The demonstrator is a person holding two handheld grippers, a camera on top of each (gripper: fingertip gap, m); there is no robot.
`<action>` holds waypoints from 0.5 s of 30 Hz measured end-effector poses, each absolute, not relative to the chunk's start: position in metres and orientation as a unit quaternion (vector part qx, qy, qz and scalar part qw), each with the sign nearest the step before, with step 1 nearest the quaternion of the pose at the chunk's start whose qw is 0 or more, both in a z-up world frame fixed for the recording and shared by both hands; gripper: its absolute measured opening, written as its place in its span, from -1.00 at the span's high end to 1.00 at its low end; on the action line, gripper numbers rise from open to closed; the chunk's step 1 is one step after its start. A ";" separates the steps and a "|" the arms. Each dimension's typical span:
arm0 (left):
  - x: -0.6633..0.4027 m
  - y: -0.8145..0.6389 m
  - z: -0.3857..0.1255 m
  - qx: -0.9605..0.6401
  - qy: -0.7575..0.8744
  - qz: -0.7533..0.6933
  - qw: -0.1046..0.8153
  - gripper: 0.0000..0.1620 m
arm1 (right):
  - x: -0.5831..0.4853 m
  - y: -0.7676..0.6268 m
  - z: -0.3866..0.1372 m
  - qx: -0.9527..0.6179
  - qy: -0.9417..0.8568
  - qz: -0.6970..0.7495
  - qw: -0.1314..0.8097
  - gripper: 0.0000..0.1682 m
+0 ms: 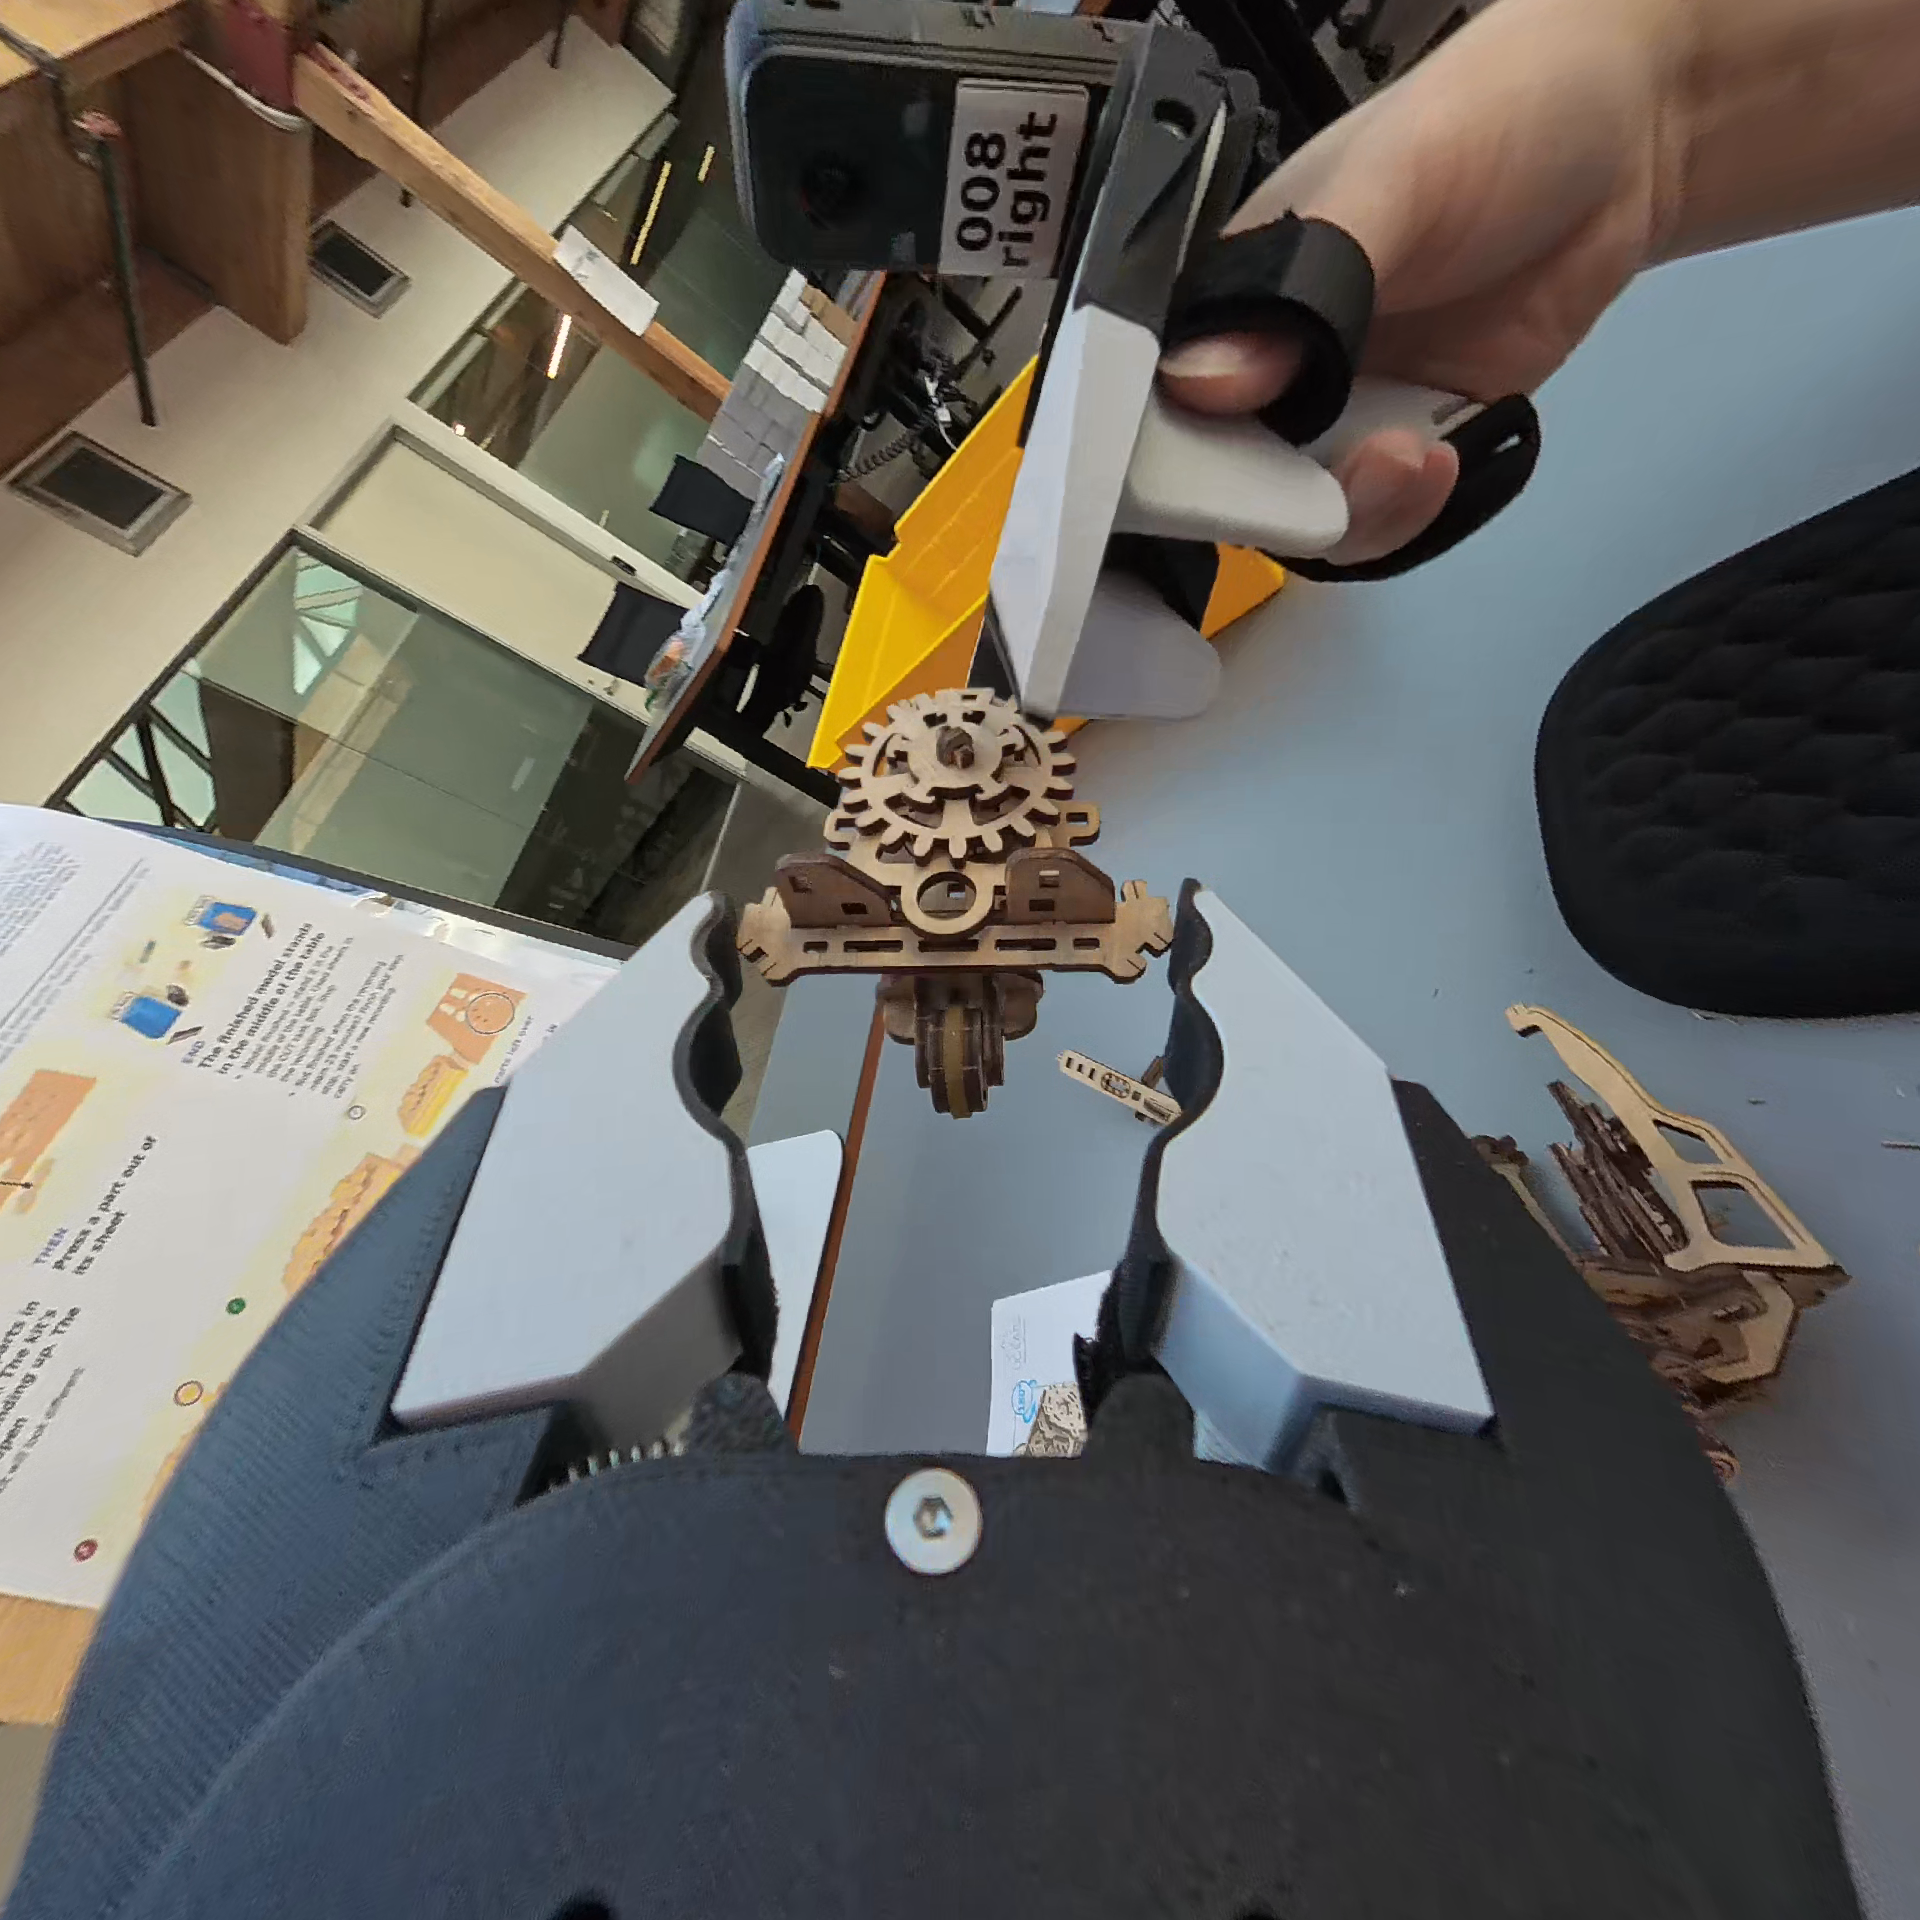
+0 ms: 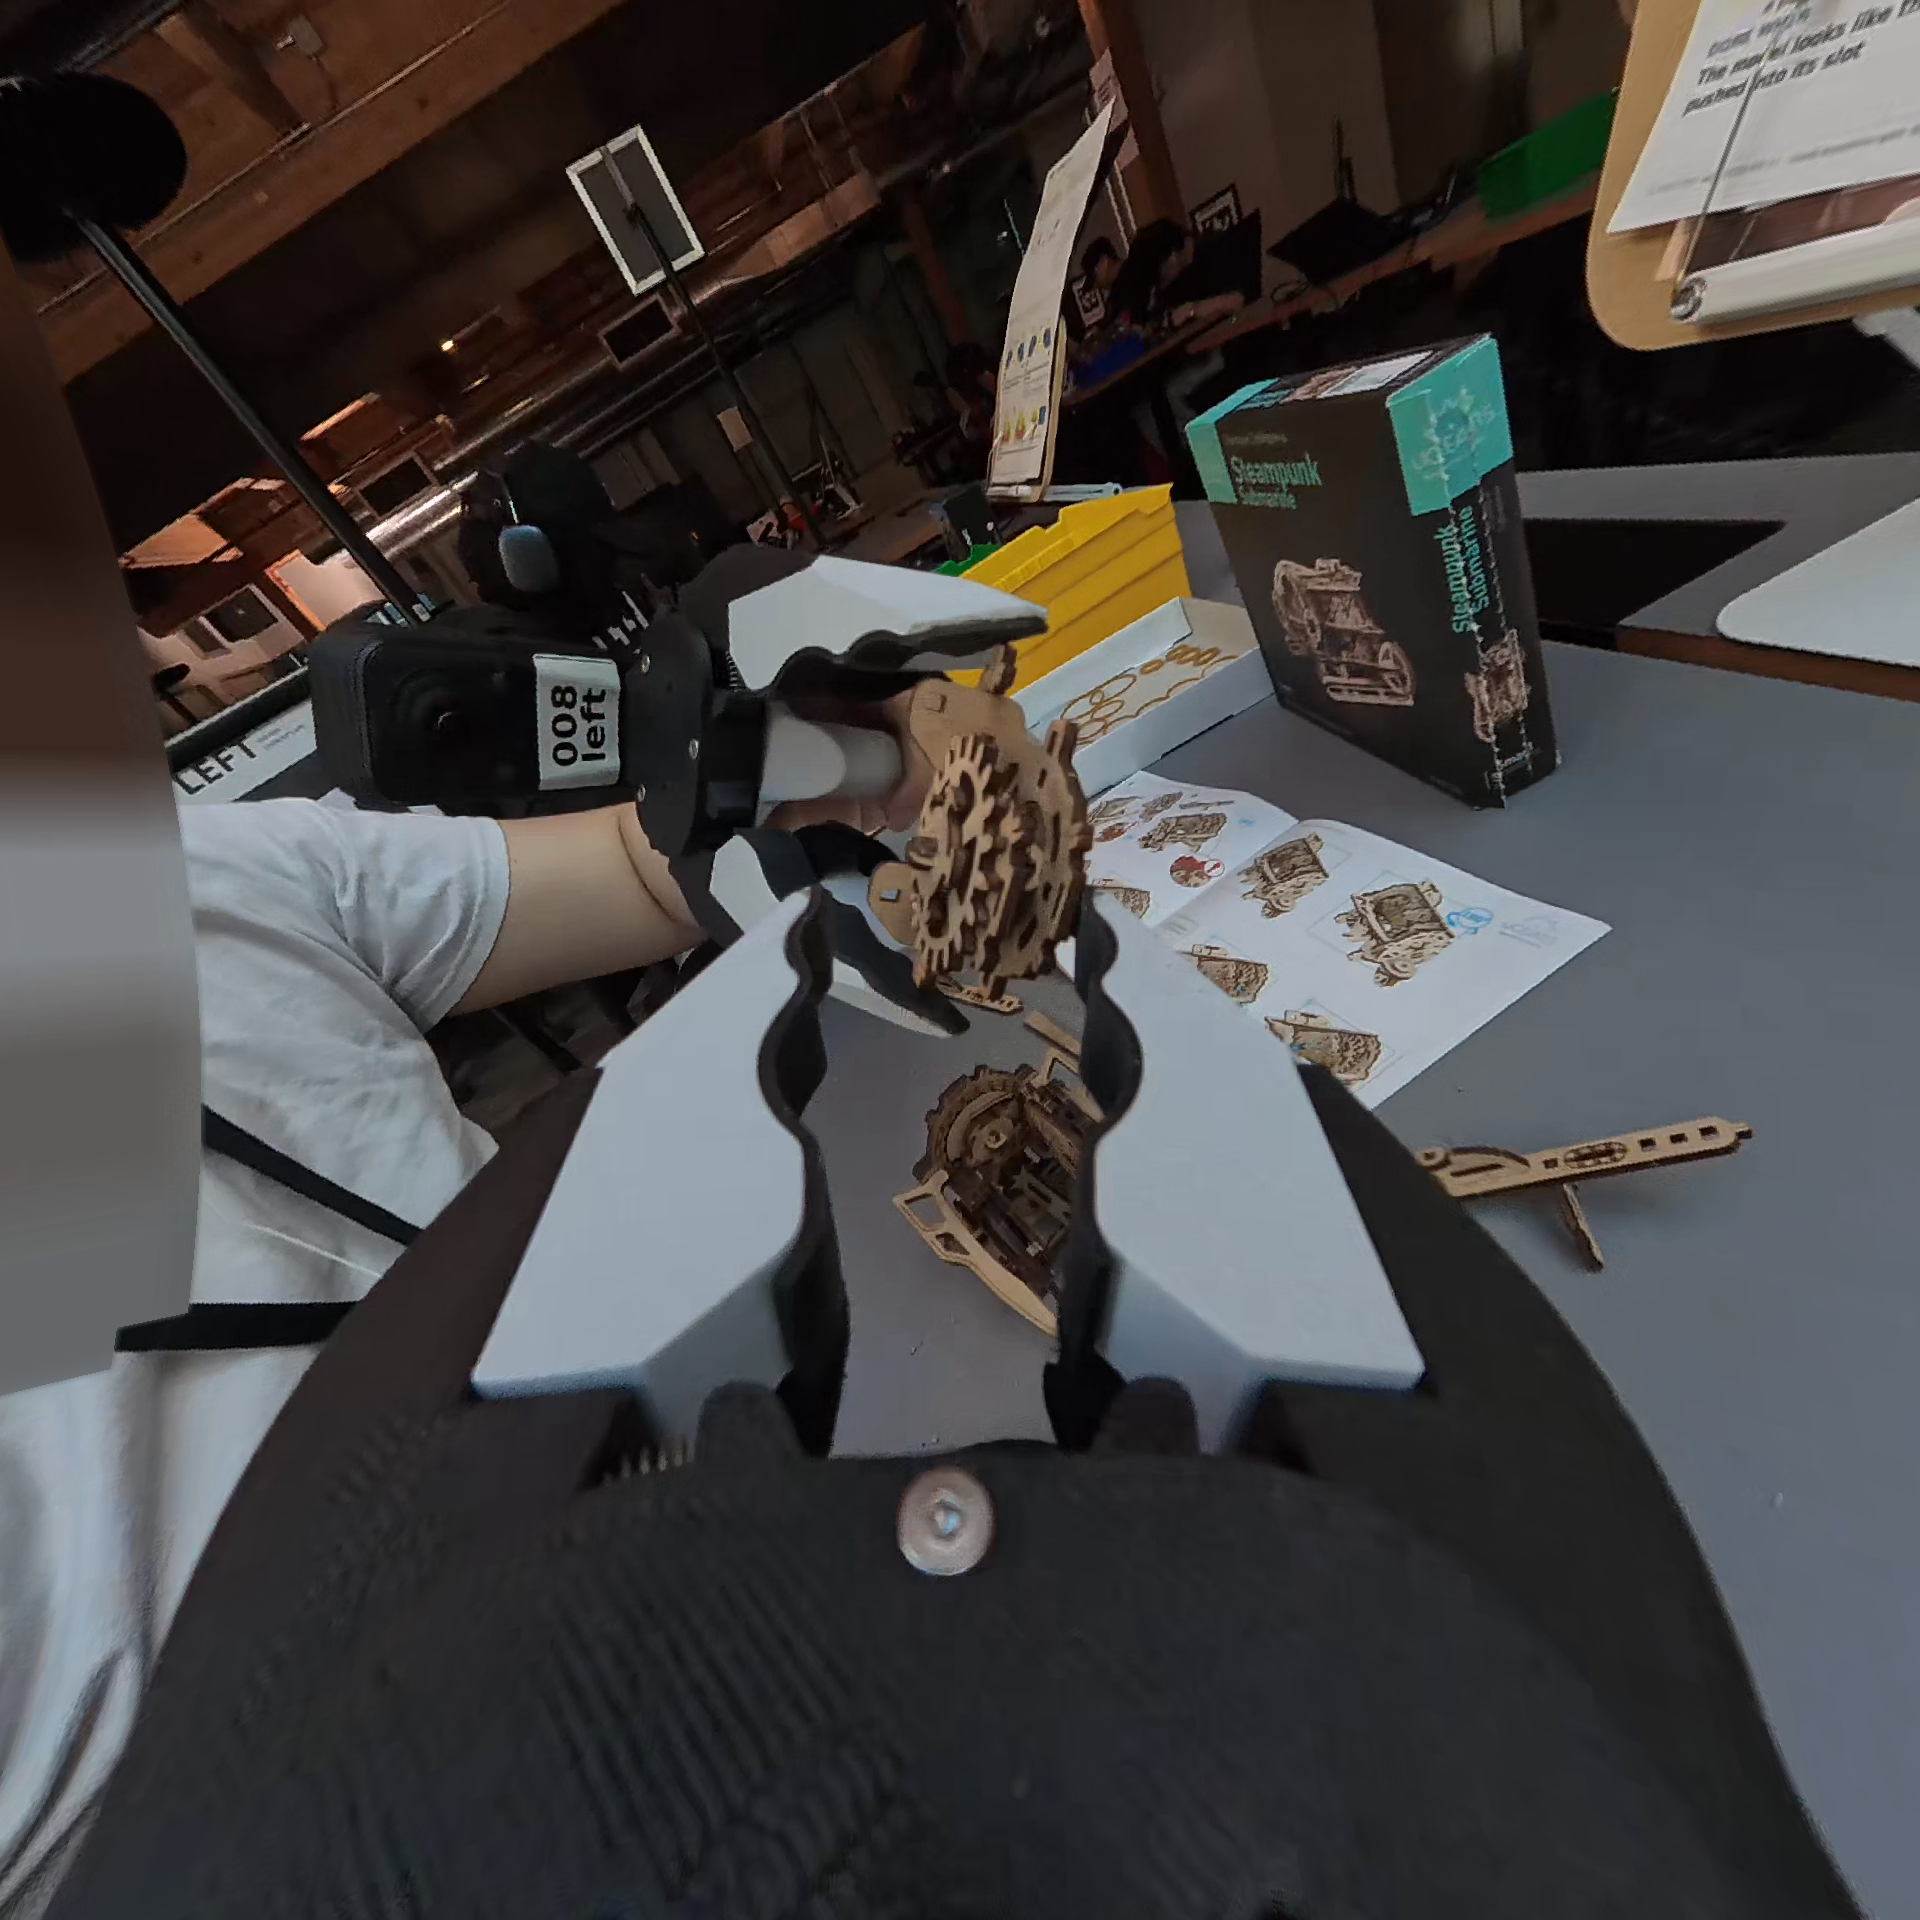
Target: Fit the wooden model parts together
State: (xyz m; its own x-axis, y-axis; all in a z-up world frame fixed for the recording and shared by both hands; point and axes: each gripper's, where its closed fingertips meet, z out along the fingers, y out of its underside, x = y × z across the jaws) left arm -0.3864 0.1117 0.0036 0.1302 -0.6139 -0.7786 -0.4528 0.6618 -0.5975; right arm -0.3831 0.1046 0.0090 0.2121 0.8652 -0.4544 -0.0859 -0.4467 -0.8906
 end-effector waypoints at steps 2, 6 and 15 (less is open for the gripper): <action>-0.387 0.112 0.011 -0.400 0.641 -0.053 0.654 -0.01 | -0.385 0.110 0.014 -0.643 -0.283 0.548 0.454 0.46; -0.384 0.111 0.022 -0.384 0.620 -0.027 0.683 -0.01 | -0.385 0.117 0.023 -0.634 -0.233 0.574 0.463 0.51; -0.381 0.118 0.029 -0.404 0.577 -0.017 0.710 -0.01 | -0.387 0.120 0.041 -0.573 -0.217 0.563 0.555 0.66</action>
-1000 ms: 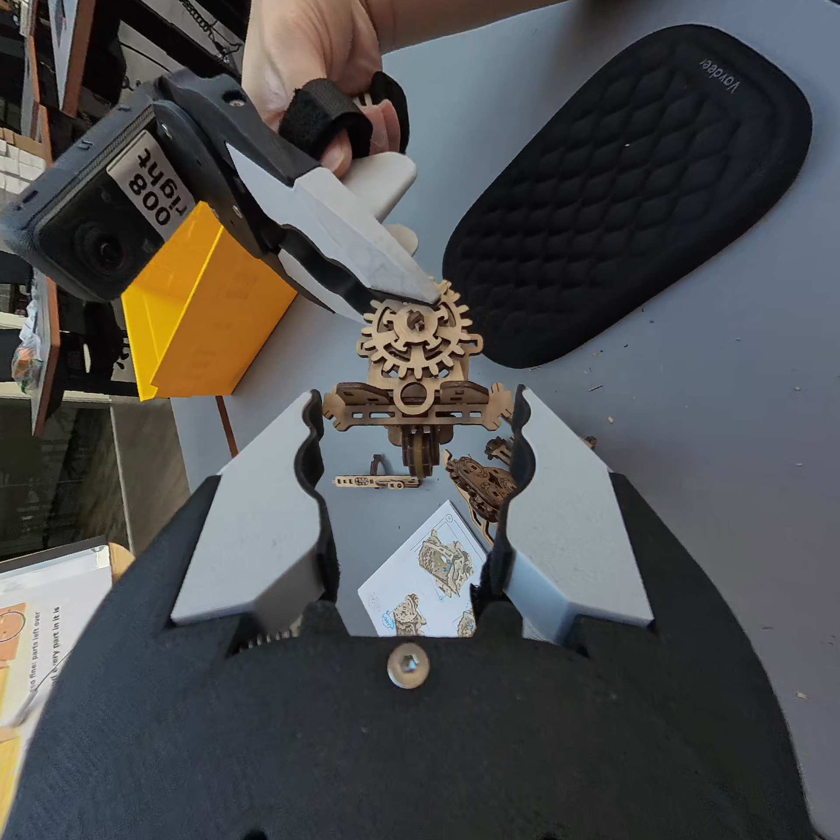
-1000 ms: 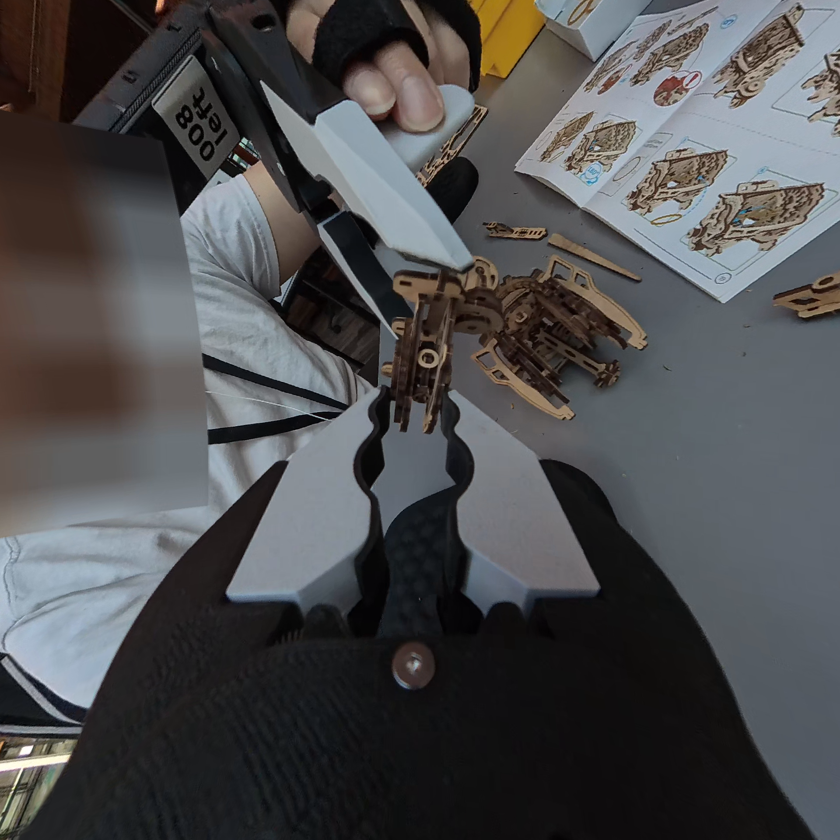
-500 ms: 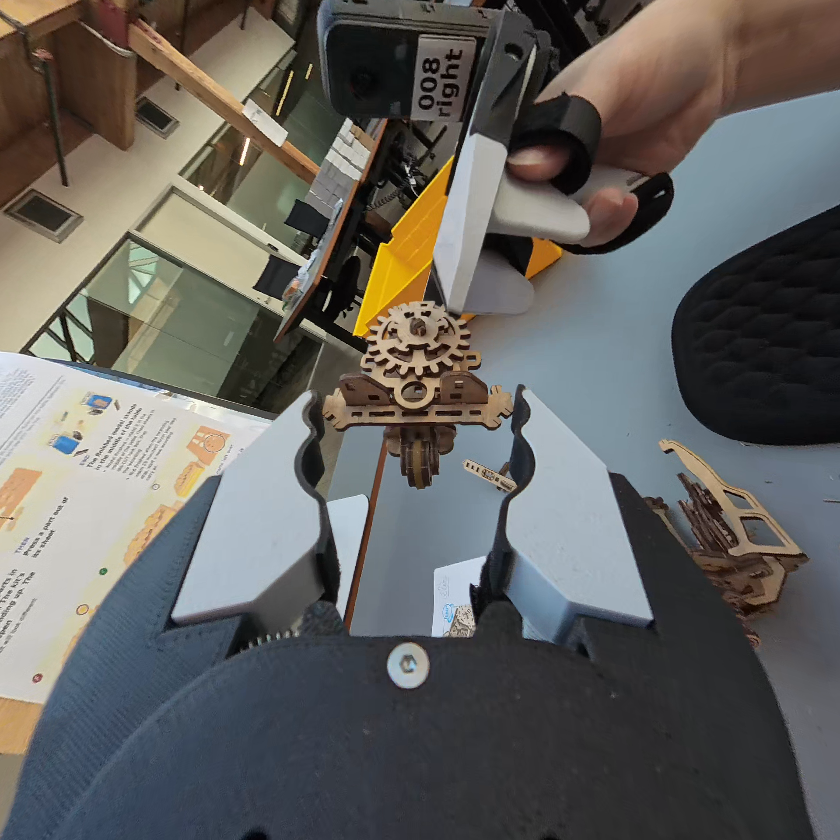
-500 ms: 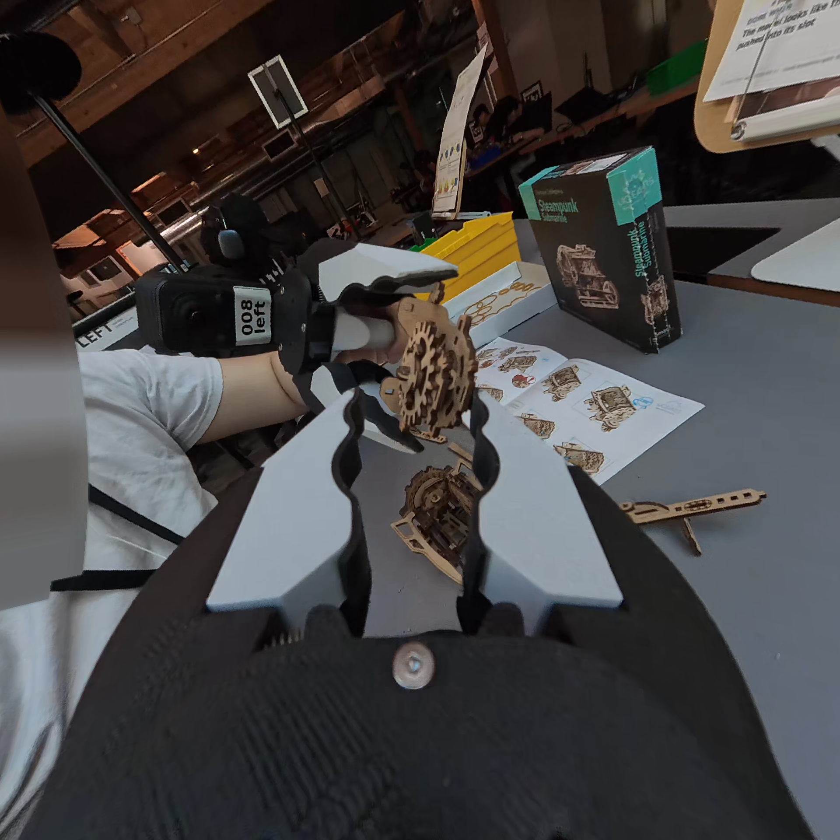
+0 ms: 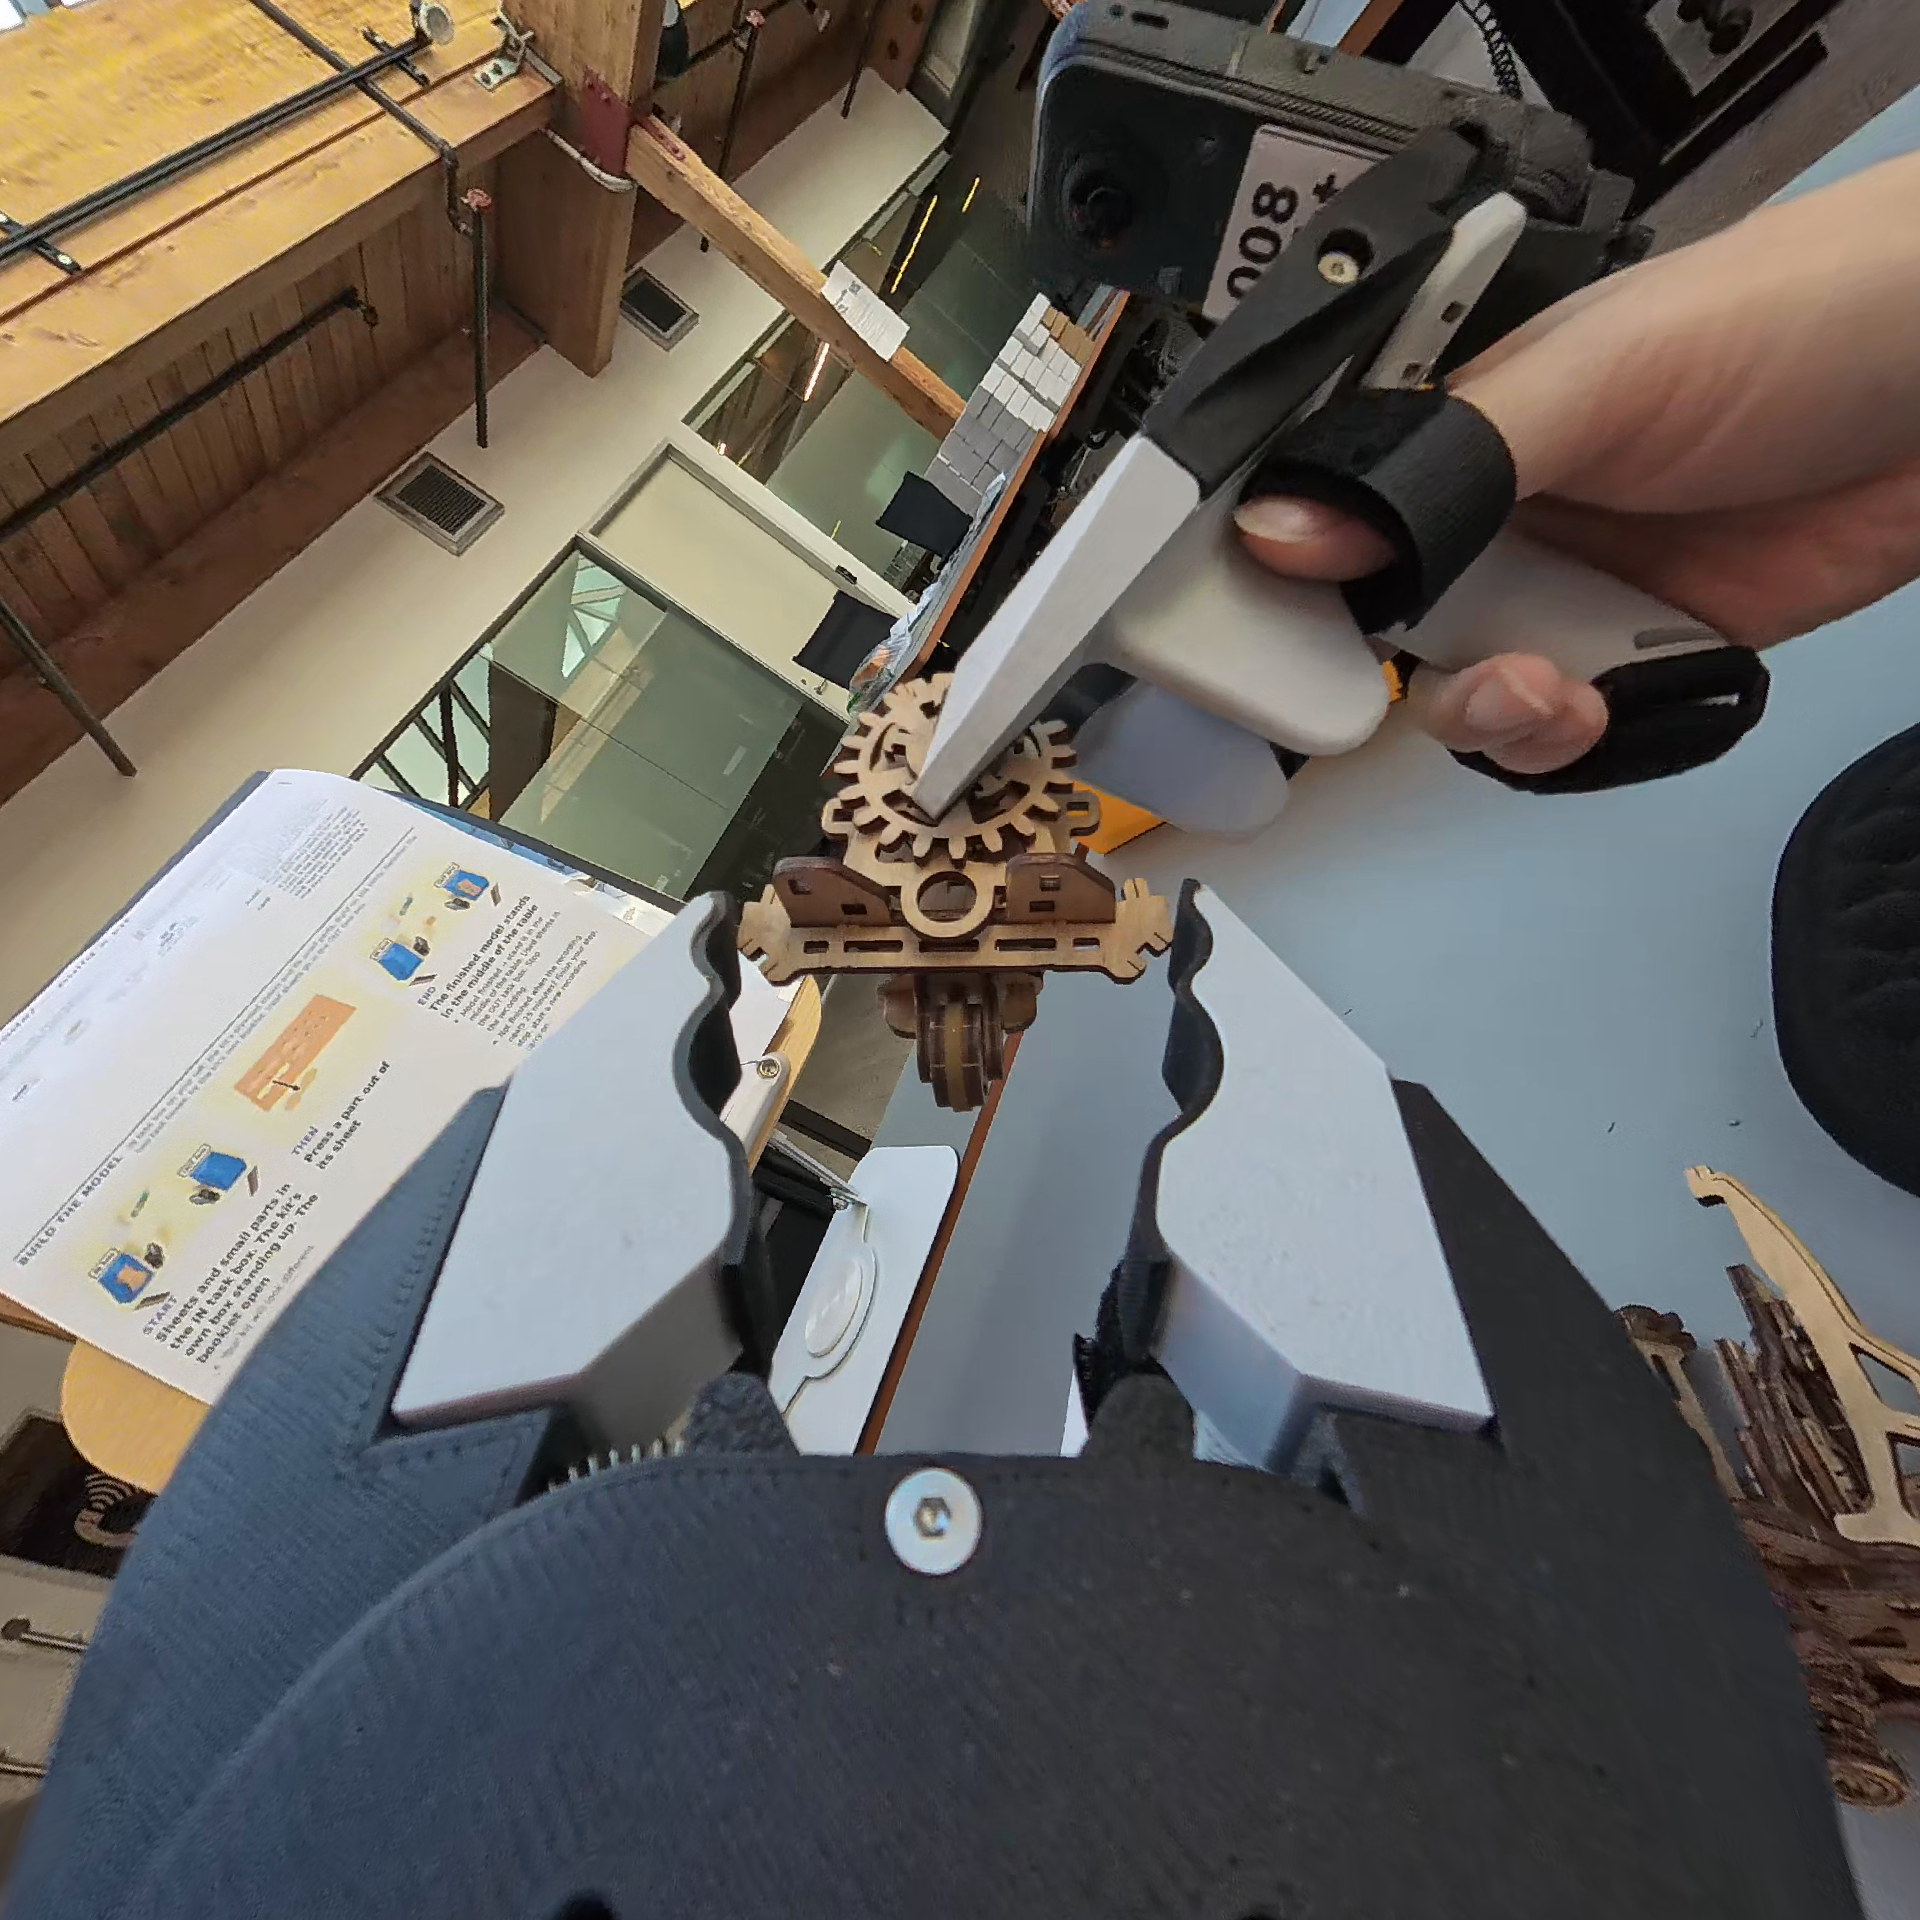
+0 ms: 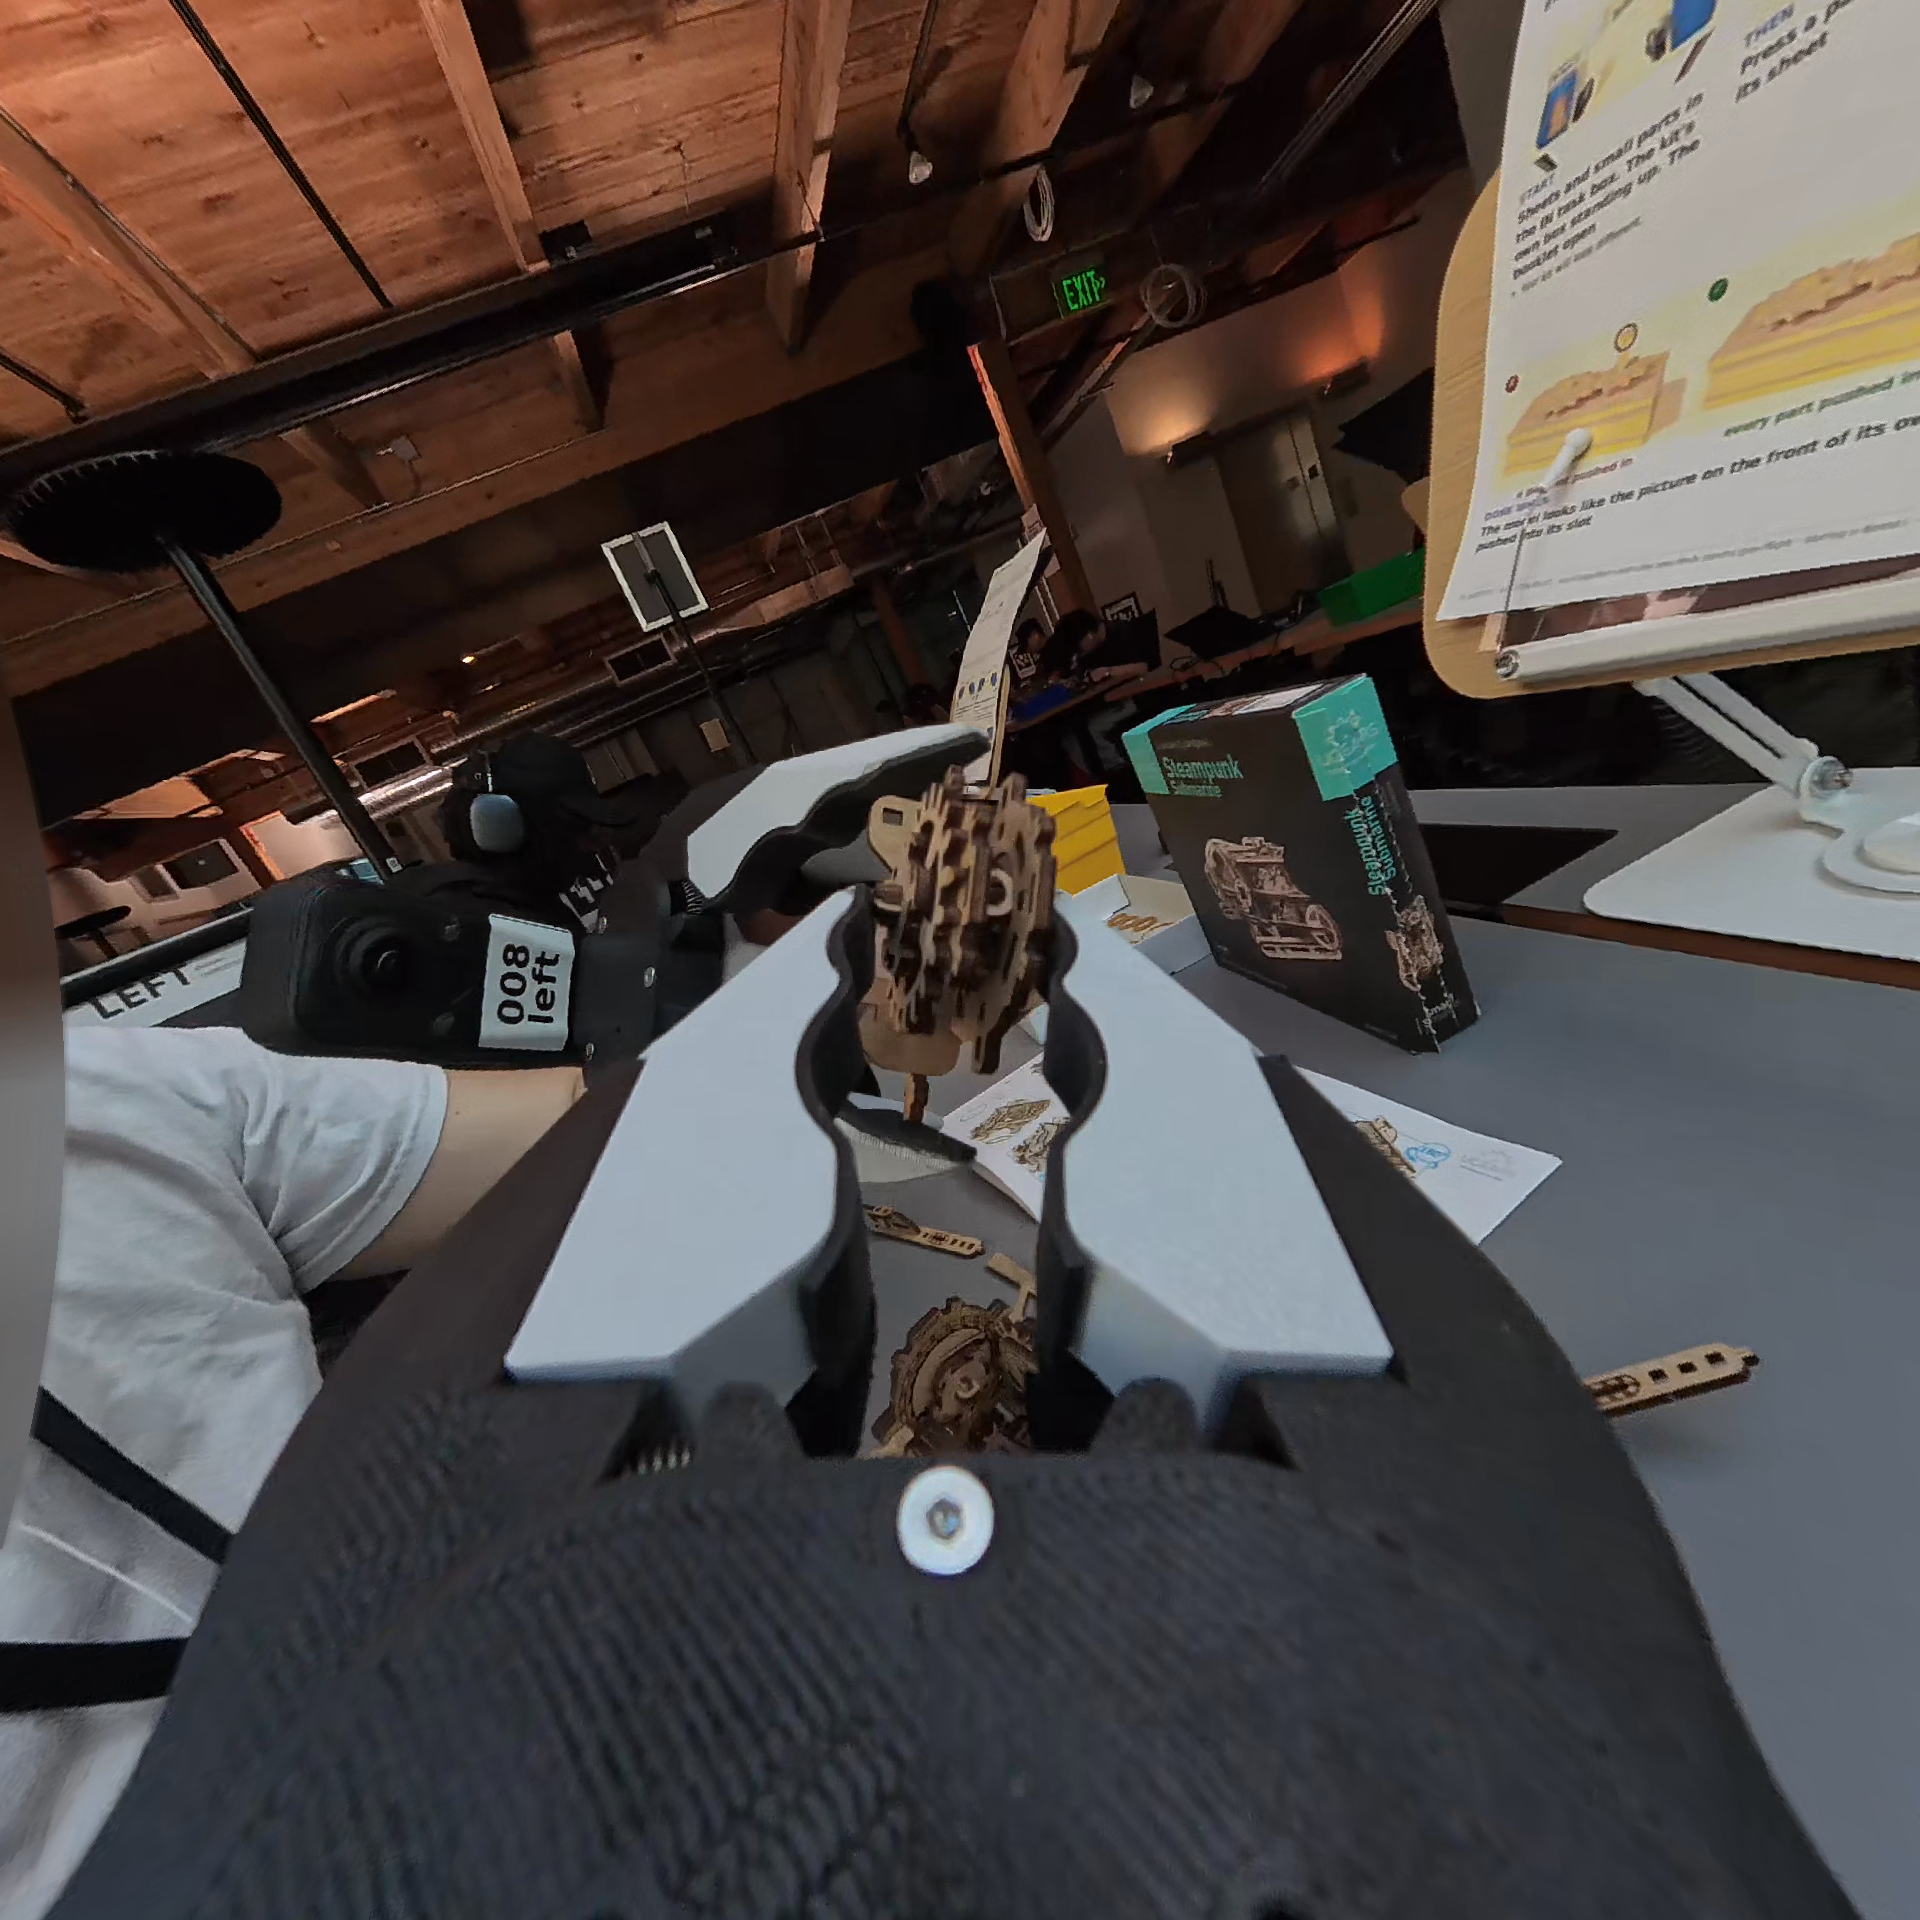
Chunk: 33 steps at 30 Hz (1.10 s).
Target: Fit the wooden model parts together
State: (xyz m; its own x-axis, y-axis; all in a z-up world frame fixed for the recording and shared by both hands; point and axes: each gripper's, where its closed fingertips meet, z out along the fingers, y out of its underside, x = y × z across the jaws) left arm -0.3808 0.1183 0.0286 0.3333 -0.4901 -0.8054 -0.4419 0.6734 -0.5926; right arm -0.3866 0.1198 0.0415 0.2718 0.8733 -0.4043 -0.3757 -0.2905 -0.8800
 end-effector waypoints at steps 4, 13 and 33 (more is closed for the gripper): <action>-0.380 0.123 0.027 -0.423 0.558 -0.019 0.714 -0.01 | -0.387 0.123 0.040 -0.578 -0.213 0.535 0.578 0.67; -0.413 0.117 -0.019 -0.576 0.499 -0.180 0.622 -0.13 | -0.340 0.165 -0.026 -0.760 -0.179 0.360 0.511 0.67; -0.441 0.009 -0.073 -0.595 0.453 -0.385 0.541 0.00 | -0.301 0.181 -0.099 -0.879 -0.212 0.110 0.414 0.66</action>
